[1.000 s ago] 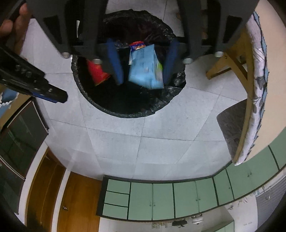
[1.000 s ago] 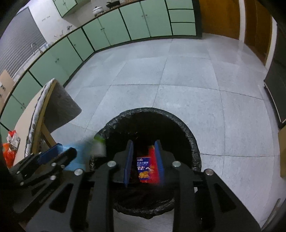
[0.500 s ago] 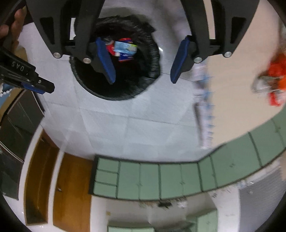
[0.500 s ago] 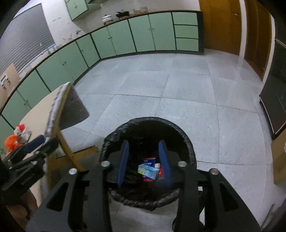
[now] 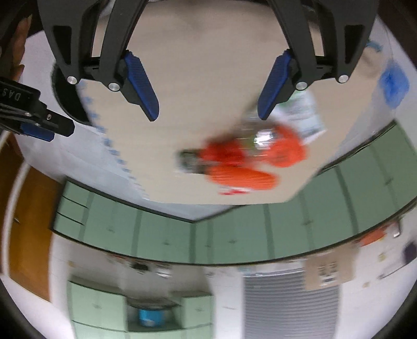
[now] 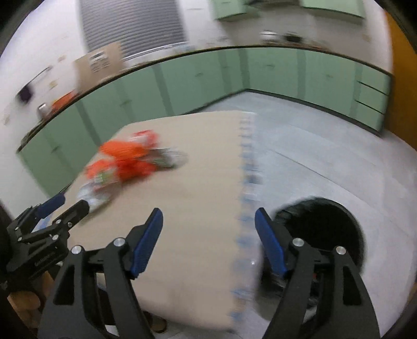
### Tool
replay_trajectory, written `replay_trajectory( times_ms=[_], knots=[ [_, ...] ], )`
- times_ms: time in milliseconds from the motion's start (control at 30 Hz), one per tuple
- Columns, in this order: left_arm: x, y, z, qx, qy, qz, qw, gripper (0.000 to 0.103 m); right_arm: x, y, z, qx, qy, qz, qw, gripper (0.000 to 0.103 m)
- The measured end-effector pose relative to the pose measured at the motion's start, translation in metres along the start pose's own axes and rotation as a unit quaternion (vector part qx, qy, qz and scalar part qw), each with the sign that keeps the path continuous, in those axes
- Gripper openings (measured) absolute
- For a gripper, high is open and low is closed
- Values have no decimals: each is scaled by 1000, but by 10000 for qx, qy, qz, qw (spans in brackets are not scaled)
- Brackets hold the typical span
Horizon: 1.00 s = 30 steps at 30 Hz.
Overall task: Collect trash
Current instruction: 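Grasp the clear wrapper with the left tool while the right tool grasps the orange mesh sleeve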
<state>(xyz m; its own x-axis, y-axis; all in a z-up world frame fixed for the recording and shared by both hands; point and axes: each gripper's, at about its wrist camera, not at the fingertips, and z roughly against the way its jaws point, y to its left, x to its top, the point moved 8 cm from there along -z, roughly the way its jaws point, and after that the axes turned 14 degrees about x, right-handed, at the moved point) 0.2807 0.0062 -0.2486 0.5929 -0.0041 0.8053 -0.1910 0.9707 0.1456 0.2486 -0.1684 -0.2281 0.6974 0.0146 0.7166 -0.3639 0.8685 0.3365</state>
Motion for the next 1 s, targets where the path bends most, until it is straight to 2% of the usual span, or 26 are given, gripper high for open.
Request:
replay_trajectory(
  times_ms=[133,200,333,533,633,700,733,800,1000],
  knots=[
    [-1,46,-20,297,49,256,9992,78,17,34,-34,360,149,22,9992,74],
    [1,54,-30,325,46,310,9990,78,25,47,-52,444,223,74,9987,74],
    [7,54,-50,277,-1,317,9991,78,41,49,-74,498,269,215,9982,74],
    [11,40,-94,218,168,260,9993,77,54,33,-103,440,286,164,9985,74],
    [9,34,-115,189,334,236,9990,65,54,29,-115,431,367,176,9982,74],
    [9,33,-126,151,412,254,9987,39,52,29,-121,440,430,212,9979,74],
    [9,33,-130,92,413,265,9988,35,51,29,-124,458,460,225,9976,74],
    [10,34,-127,7,326,335,9989,17,47,33,-130,491,512,282,9971,74],
    [12,61,-100,-129,71,711,9974,11,49,61,-143,665,592,467,9949,73]
  ],
)
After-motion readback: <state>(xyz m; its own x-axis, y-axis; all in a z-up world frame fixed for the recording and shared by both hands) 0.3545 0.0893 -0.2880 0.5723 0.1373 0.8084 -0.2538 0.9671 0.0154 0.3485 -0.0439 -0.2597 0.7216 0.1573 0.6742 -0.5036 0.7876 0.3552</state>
